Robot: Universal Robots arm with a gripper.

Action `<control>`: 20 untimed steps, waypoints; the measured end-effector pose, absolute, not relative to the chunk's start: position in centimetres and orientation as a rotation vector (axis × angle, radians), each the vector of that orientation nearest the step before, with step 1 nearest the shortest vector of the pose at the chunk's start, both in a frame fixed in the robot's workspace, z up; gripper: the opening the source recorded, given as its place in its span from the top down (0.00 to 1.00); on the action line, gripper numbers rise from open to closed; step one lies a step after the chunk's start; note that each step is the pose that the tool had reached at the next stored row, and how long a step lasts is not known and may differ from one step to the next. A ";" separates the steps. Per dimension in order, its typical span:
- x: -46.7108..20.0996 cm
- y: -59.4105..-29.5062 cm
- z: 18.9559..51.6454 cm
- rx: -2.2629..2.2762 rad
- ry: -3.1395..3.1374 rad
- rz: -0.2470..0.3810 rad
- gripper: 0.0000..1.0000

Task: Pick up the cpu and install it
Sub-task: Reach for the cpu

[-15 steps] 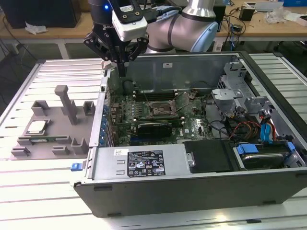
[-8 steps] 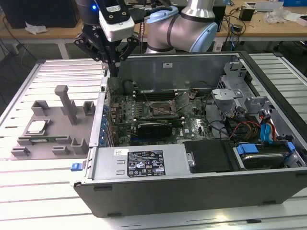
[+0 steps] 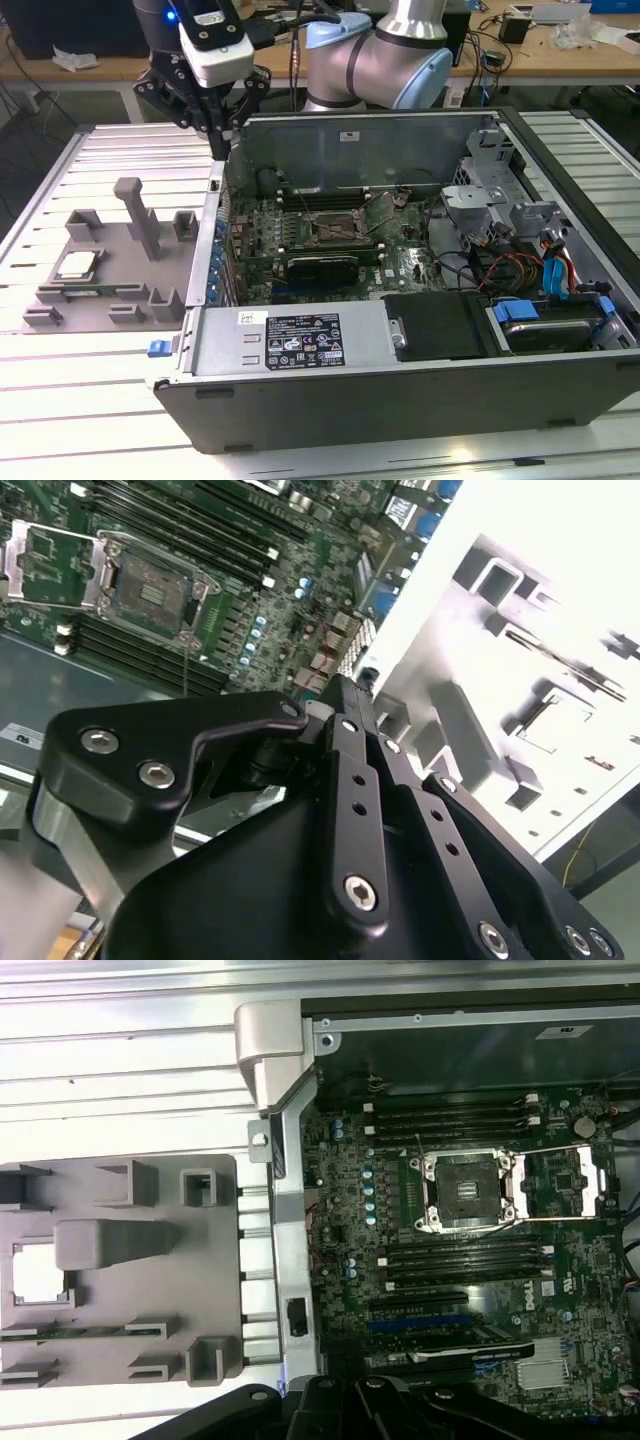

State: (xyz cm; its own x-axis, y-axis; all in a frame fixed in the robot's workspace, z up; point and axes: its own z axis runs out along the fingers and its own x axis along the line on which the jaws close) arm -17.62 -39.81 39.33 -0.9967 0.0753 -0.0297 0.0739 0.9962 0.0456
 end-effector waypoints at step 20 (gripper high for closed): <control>-23.7 -39.6 39.3 0.115 3.095 0.070 0.89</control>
State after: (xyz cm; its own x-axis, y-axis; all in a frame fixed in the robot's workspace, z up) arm -23.66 -39.61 39.33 -0.9963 0.0753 -0.0417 0.0734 0.9962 0.0465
